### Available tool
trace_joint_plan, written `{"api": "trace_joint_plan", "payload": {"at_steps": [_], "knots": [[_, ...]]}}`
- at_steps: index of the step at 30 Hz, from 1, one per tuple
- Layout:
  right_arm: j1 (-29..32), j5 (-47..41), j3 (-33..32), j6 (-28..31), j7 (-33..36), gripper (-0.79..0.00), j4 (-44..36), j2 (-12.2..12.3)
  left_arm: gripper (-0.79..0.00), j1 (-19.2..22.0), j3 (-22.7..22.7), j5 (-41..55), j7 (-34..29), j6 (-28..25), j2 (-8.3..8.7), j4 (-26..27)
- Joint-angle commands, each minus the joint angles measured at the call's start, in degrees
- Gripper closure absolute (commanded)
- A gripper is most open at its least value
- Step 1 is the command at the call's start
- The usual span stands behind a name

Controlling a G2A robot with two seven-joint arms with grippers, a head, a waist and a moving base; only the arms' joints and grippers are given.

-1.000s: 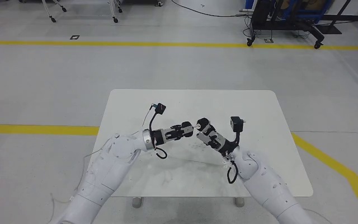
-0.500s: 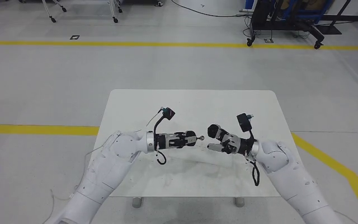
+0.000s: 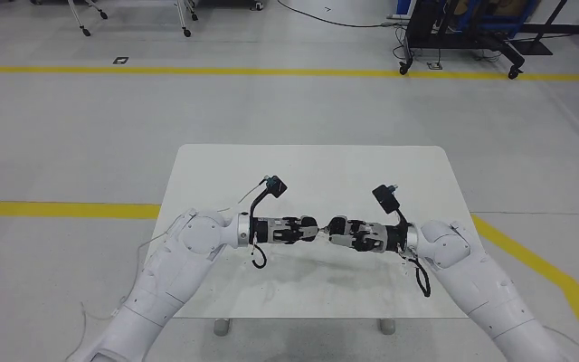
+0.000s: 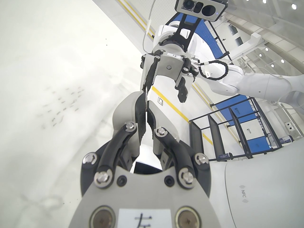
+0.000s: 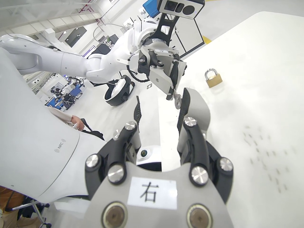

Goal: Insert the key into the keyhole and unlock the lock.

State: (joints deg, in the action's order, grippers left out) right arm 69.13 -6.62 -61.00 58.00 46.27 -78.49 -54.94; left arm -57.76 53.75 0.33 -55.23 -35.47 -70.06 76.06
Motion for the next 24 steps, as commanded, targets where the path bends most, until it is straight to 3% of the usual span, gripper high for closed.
{"api": "trace_joint_plan", "payload": {"at_steps": [1, 11, 16, 18, 24], "knots": [[-0.3, 0.0, 0.6, 0.0, 0.0, -0.326, 0.2, 0.3, 0.0, 0.1, -0.1, 0.1, 0.1, -0.1, 0.02, -0.1], [-1.9, -0.2, 3.2, 0.0, 0.0, -0.274, 1.9, 0.5, 0.0, 0.5, -0.9, 1.2, -0.4, -0.9, 0.15, -0.5], [-2.6, -1.8, 4.2, 0.0, 0.0, -0.166, 3.3, 0.2, 0.0, 0.6, -1.2, 1.2, -0.3, -1.1, 0.23, -0.6], [-3.1, -2.6, 4.8, 0.0, -0.1, 0.0, 4.3, -0.1, 0.0, 0.6, -1.4, 1.5, -0.2, -1.5, 0.23, -0.4], [-4.2, -4.3, 5.7, 0.0, 0.0, 0.0, 5.4, -0.6, 0.0, 0.8, -1.9, 1.6, -0.3, -2.0, 0.3, -0.4]]}}
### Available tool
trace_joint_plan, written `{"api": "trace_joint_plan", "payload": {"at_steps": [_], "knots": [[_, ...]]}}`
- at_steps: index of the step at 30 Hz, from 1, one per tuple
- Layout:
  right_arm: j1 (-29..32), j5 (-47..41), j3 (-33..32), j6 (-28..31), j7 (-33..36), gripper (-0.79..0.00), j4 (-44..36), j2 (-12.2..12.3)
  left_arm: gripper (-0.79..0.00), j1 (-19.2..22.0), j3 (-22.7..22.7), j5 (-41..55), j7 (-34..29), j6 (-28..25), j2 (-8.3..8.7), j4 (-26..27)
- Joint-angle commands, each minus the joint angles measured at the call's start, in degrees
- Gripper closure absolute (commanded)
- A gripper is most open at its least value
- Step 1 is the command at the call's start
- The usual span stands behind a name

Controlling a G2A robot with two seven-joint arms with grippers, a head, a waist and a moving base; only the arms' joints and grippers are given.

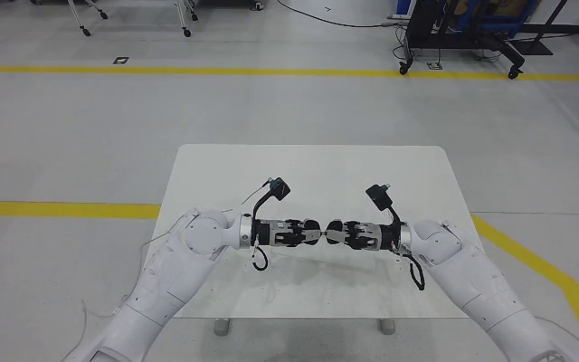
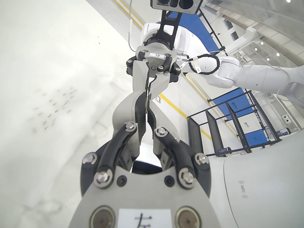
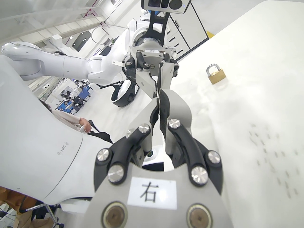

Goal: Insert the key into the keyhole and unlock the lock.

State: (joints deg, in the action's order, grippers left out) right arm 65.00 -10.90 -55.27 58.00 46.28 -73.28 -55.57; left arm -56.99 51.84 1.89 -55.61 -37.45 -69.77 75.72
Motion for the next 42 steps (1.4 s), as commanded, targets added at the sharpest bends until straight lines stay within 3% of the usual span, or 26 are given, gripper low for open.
{"api": "trace_joint_plan", "payload": {"at_steps": [1, 5, 6, 7, 15, 32, 42], "knots": [[-0.1, -0.1, 0.0, 0.0, 0.0, 0.0, 0.2, 0.0, 0.0, 0.1, 0.0, 0.0, 0.1, -0.1, 0.04, 0.0], [0.3, 0.0, -0.1, 0.0, 0.0, 0.0, 0.0, 0.0, 0.0, 0.1, -0.4, 1.0, -0.4, -0.4, 0.09, 0.0], [0.4, 0.1, -0.1, 0.0, 0.0, 0.0, -0.1, 0.1, -0.428, 0.1, -0.5, 1.6, -0.7, -0.4, 0.09, -0.1], [0.4, 0.2, -0.2, 0.0, 0.0, 0.0, 0.0, 0.1, -0.785, 0.3, -0.6, 2.0, -1.1, -0.4, 0.1, -0.2], [1.3, -0.9, -1.7, 0.0, 0.0, 0.0, -0.4, 0.4, -0.785, 0.2, 0.8, 2.2, 2.4, -0.8, 0.4, -0.5], [3.4, -0.8, -4.4, 0.0, -1.3, 0.0, -1.2, -0.1, -0.785, -0.1, 0.8, 1.9, 3.0, -0.5, 0.4, -0.2], [6.3, 1.7, -11.2, 0.0, -4.9, 0.0, -2.3, 0.2, -0.785, -6.1, 8.3, -4.4, 7.0, -1.6, 2.83, 9.8]]}}
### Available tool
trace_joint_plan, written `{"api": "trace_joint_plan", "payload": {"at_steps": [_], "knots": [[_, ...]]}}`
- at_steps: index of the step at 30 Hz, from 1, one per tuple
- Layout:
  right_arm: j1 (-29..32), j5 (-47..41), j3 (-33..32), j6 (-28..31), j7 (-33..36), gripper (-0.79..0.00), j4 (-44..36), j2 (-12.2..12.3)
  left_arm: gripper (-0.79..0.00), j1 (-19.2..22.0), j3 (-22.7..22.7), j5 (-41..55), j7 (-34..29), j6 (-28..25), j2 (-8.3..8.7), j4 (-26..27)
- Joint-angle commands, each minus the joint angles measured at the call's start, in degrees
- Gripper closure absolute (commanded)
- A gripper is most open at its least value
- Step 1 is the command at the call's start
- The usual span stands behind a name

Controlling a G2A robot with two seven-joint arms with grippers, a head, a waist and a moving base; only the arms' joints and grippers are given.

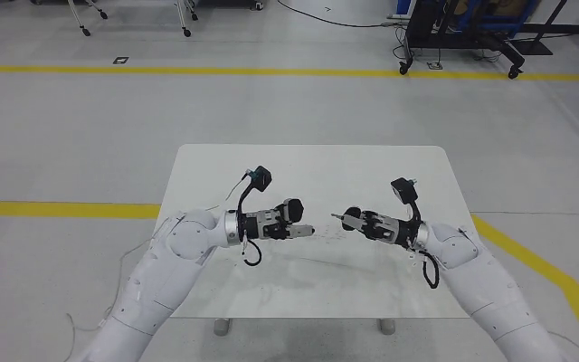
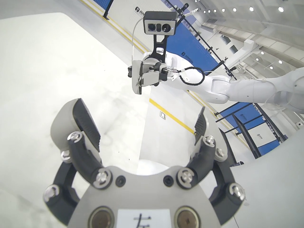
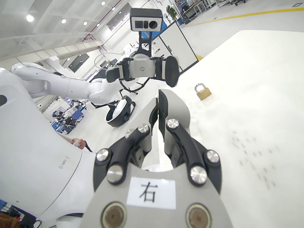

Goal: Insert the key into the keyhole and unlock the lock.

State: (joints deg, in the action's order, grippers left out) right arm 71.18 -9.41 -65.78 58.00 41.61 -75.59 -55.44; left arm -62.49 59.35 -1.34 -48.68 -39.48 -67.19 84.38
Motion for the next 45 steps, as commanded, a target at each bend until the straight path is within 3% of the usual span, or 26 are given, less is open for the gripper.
{"api": "trace_joint_plan", "payload": {"at_steps": [1, 3, 5, 11, 15, 20, 24, 30, 32, 35, 37, 38, 45], "knots": [[0.3, 0.5, -1.5, 0.0, -0.6, 0.0, -0.1, 0.1, -0.785, -1.1, 1.8, -3.0, 0.1, 1.3, 0.56, 2.5], [0.8, 0.6, -3.1, 0.0, -1.9, 0.0, 0.2, 0.1, -0.785, -2.0, 4.2, -11.3, -0.2, 5.5, 1.37, 5.9], [1.0, 1.2, -4.2, 0.0, -3.1, 0.0, 0.5, 0.1, -0.785, -4.3, 6.6, -24.3, -1.6, 13.2, 2.37, 11.7], [1.0, 1.2, -4.2, 0.0, -3.1, 0.0, 0.5, 0.1, -0.785, -13.7, 11.6, -36.4, -1.7, 25.3, 3.89, 23.2], [1.0, 1.2, -4.2, 0.0, -3.1, 0.0, 0.5, 0.1, -0.785, -18.1, 12.7, -43.7, -3.3, 31.4, 4.48, 26.8], [1.0, 1.2, -4.2, 0.0, -3.1, 0.0, 0.5, 0.1, -0.785, -21.1, 10.9, -54.2, -4.0, 44.3, 4.34, 27.5], [1.0, 1.2, -4.2, 0.0, -3.1, 0.0, 0.5, 0.1, -0.782, -20.4, 9.1, -52.0, -1.8, 45.8, 3.78, 23.3], [1.0, 1.2, -4.2, 0.0, -3.1, 0.0, 0.5, 0.1, -0.699, -16.5, 7.5, -49.8, -1.3, 44.9, 3.17, 16.1], [1.0, 1.2, -4.2, 0.0, -3.1, 0.0, 0.5, 0.1, -0.613, -15.7, 7.0, -49.6, -1.6, 45.3, 3.0, 14.7], [1.0, 1.2, -4.2, 0.0, -3.1, 0.0, 0.5, 0.1, -0.548, -14.5, 6.7, -47.8, -1.4, 46.0, 2.69, 12.5], [1.0, 1.2, -4.2, 0.0, -3.1, 0.0, 0.5, 0.1, -0.422, -13.6, 6.5, -47.5, -0.9, 46.2, 2.53, 11.0], [1.0, 1.2, -4.2, 0.0, -3.1, 0.0, 0.5, 0.1, -0.394, -13.4, 6.4, -47.4, -0.7, 46.2, 2.47, 10.7], [1.0, 1.2, -4.2, 0.0, -3.1, 0.0, 0.5, 0.1, -0.376, -11.6, 5.9, -45.6, 1.0, 46.2, 1.99, 8.4]]}}
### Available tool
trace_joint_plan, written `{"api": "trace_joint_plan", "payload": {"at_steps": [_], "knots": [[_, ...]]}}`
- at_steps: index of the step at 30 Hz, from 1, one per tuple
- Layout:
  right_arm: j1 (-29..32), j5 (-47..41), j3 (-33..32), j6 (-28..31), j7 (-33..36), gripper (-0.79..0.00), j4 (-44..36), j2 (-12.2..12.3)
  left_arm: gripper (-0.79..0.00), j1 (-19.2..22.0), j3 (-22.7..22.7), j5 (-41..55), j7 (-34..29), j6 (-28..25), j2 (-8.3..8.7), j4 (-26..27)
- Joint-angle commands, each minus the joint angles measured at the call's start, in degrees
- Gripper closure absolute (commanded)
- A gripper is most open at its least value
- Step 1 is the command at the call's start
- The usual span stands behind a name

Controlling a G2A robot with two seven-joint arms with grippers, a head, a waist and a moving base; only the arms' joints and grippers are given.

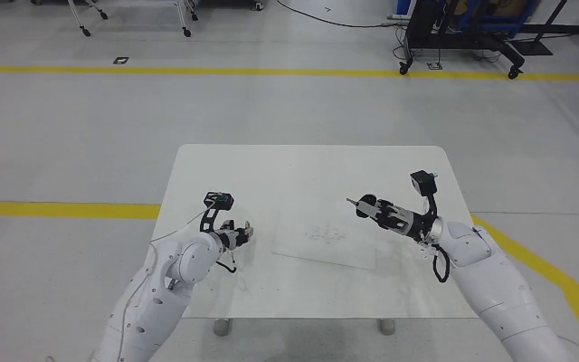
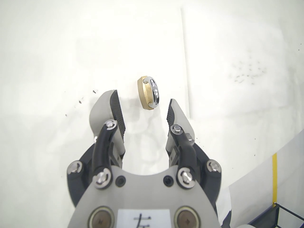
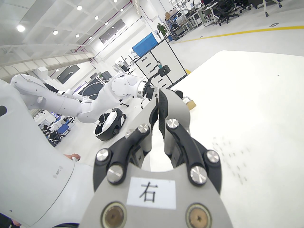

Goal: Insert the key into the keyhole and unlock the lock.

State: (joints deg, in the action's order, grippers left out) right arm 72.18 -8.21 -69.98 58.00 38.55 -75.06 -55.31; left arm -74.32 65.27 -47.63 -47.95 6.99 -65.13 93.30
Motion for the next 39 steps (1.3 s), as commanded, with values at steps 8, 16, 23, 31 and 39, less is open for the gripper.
{"api": "trace_joint_plan", "payload": {"at_steps": [8, 16, 23, 31, 39], "knots": [[0.0, 0.0, 0.0, 0.0, 0.0, 0.0, 0.0, 0.0, -0.308, 2.4, -1.0, 0.7, 0.3, -1.0, -0.45, -3.4], [0.0, 0.0, 0.0, 0.0, 0.0, 0.0, 0.0, 0.0, 0.0, 6.1, -3.7, 1.1, 0.0, -0.9, -1.38, -7.3], [0.0, 0.0, 0.0, 0.0, 0.0, 0.0, 0.0, 0.0, 0.0, 5.9, -3.1, 1.4, 0.9, -1.3, -1.41, -7.1], [0.0, 0.0, 0.0, 0.0, 0.0, 0.0, 0.0, 0.0, 0.0, 2.1, 1.7, 10.0, 11.3, -7.8, -1.22, -2.4], [0.0, 0.0, 0.0, 0.0, 0.0, 0.0, 0.0, 0.0, 0.0, -2.9, 7.9, 26.2, 16.9, -27.1, -0.52, -1.0]]}}
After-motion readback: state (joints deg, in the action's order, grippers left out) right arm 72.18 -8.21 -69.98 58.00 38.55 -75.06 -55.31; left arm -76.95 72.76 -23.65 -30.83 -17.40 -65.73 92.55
